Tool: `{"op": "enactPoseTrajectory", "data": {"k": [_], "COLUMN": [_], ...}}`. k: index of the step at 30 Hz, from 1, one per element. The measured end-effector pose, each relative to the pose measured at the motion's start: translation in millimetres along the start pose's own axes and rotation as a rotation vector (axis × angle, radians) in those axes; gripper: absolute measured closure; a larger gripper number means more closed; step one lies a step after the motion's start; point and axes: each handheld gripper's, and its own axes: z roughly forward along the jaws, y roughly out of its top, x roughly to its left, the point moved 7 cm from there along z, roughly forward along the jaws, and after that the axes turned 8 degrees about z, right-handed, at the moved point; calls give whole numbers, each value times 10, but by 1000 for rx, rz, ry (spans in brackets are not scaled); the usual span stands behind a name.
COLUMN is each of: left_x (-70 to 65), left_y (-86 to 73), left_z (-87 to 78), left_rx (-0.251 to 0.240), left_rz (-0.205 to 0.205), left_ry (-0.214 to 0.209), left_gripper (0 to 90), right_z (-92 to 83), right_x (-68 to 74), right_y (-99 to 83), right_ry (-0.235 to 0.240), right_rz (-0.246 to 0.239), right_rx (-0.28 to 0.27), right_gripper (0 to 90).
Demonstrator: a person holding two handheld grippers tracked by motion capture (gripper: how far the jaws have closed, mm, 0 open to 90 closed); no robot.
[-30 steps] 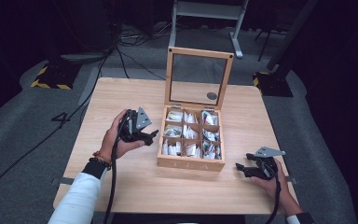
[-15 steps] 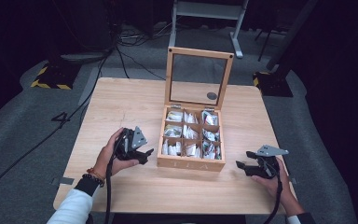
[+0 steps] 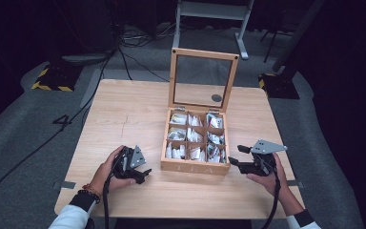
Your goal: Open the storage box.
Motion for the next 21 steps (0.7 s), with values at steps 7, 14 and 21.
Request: {"op": "enactPoseTrajectory", "data": {"k": [7, 14, 21], "left_x": [-29, -43, -70], "left_y": [-78, -124, -115], "left_z": [24, 27, 30], "left_rx": [6, -5, -16], "left_rz": [-24, -31, -30], "left_ry": [-40, -54, -72], "left_gripper": [178, 182, 184], "right_z": [166, 362, 504], "right_x": [132, 166, 201], "right_y": [115, 172, 168], "right_ry": [25, 65, 112], "right_rz": [-37, -43, -50], "right_rx": [23, 66, 121], "right_gripper": [419, 427, 402]}}
